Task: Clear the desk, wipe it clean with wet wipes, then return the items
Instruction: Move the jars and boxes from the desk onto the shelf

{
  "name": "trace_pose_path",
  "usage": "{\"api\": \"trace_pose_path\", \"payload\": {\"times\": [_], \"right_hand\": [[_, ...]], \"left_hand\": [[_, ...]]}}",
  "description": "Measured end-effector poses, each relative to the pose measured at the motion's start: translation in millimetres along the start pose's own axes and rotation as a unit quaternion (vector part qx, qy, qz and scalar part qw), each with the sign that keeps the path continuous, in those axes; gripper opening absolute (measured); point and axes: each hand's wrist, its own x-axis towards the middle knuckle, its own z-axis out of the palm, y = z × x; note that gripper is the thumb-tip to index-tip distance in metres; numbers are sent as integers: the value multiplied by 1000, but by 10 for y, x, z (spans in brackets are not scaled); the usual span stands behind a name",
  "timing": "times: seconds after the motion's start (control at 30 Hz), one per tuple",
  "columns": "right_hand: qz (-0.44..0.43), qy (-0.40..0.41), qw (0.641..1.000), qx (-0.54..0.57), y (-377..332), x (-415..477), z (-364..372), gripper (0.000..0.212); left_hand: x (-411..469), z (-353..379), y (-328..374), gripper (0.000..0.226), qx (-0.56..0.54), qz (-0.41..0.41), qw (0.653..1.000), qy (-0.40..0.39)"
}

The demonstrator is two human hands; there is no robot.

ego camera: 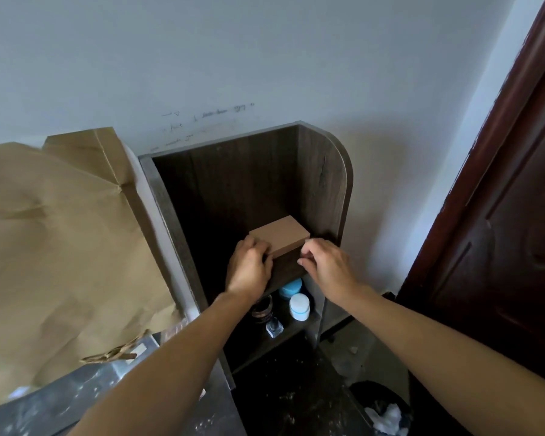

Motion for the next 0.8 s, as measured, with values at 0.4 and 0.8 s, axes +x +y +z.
{"api": "trace_pose_path", "payload": {"times": [0.4, 0.8], "right_hand": [[-141, 54, 987, 52, 72, -307, -127, 21], [-244, -207, 938, 137, -704, -1270, 648, 17]], "left_hand": [[-611, -226, 301, 26, 66, -32, 993, 91], [-2831, -684, 15, 11, 184, -275, 941, 64]]}}
